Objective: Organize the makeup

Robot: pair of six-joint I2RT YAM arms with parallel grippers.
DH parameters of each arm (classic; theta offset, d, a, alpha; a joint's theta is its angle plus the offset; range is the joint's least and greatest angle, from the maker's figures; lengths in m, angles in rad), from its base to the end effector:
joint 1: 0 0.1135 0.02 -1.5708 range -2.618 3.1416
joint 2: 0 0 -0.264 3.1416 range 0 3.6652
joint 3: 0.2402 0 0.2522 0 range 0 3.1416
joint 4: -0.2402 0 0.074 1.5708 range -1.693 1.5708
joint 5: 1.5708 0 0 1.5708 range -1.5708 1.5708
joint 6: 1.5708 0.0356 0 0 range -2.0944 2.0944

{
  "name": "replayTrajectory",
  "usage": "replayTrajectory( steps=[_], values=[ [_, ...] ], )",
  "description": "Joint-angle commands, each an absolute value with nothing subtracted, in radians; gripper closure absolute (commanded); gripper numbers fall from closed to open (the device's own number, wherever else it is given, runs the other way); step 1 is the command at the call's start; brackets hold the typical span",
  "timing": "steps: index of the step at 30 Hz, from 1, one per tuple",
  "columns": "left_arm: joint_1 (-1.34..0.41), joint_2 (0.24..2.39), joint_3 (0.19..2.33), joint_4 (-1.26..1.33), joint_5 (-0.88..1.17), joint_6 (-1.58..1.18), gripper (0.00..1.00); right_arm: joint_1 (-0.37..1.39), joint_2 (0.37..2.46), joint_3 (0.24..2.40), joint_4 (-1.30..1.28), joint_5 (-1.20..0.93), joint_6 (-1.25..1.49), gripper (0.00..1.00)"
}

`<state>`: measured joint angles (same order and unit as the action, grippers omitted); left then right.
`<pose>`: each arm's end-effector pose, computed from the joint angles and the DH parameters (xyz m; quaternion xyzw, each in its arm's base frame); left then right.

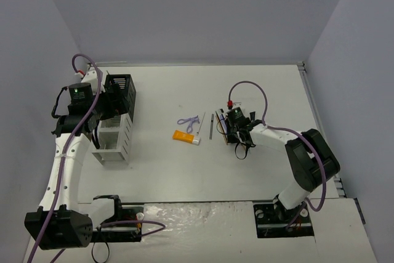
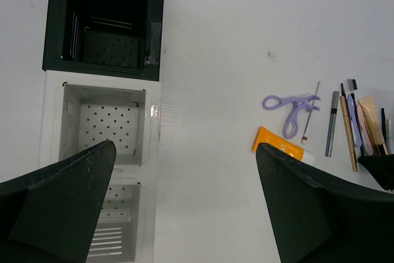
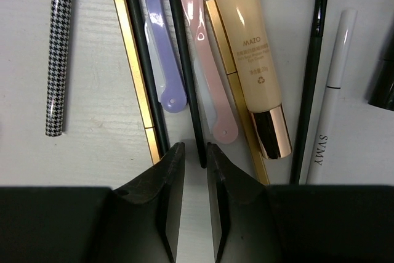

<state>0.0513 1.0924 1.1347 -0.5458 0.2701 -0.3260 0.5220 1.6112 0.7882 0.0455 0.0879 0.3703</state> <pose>0.2357 0.0026 0.3659 -0.0927 0.8508 -0.1838 0.4834 0.2783 0.1565 0.1617 -0.0529 0.9201 0.1300 0.3657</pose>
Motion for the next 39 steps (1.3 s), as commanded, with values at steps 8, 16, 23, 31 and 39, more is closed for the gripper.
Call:
replayTrajectory(
  steps=[8, 16, 23, 31, 39],
  values=[
    [0.049, 1.090, 1.185, -0.499, 0.280, -0.320, 0.03, 0.534, 1.665, 0.847, -0.021, 0.097, 0.404, 0.84],
    [0.048, 1.088, 1.184, -0.499, 0.284, -0.319, 0.03, 0.537, 1.702, 0.884, -0.050, 0.125, 0.393, 0.85],
    [0.049, 1.083, 1.181, -0.497, 0.293, -0.321, 0.03, 0.537, 1.718, 0.894, -0.066, 0.143, 0.391, 0.97],
    [0.046, 1.080, 1.180, -0.488, 0.375, -0.357, 0.03, 0.560, 1.631, 0.907, -0.075, 0.151, 0.354, 1.00],
    [-0.044, 1.064, 1.206, -0.437, 0.481, -0.483, 0.03, 0.671, 1.429, 0.935, -0.066, 0.227, 0.293, 1.00]
  ],
)
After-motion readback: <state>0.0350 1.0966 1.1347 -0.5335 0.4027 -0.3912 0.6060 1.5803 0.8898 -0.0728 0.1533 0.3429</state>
